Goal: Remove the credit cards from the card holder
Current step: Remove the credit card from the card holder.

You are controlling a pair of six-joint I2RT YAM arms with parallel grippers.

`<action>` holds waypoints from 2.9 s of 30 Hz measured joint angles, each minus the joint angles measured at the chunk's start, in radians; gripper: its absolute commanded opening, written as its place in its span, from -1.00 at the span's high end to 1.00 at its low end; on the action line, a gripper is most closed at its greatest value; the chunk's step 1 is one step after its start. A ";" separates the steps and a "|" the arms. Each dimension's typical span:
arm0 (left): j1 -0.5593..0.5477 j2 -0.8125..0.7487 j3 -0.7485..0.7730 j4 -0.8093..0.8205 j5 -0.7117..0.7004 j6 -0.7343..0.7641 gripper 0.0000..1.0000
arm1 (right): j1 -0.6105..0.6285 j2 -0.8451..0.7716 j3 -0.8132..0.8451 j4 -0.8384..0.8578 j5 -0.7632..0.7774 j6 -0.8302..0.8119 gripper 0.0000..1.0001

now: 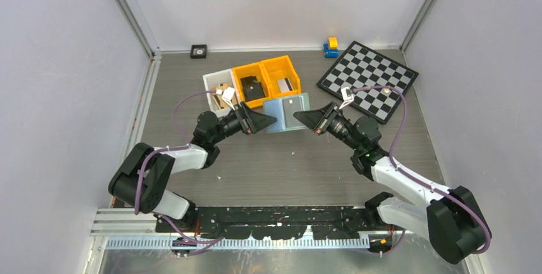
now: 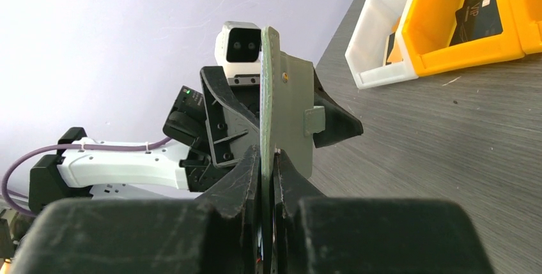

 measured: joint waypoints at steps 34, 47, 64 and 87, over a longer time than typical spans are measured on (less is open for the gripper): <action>0.009 -0.129 0.018 -0.166 -0.031 0.094 1.00 | -0.032 0.060 -0.002 -0.105 0.029 -0.045 0.78; 0.013 -0.100 0.018 -0.187 -0.033 0.097 1.00 | -0.009 0.138 0.031 -0.024 -0.046 -0.034 0.98; 0.014 -0.051 0.018 -0.192 -0.037 0.080 1.00 | 0.012 0.166 0.114 -0.234 -0.001 -0.102 0.59; 0.012 -0.028 0.035 -0.210 -0.027 0.079 1.00 | 0.051 0.233 0.137 -0.225 -0.046 -0.106 0.17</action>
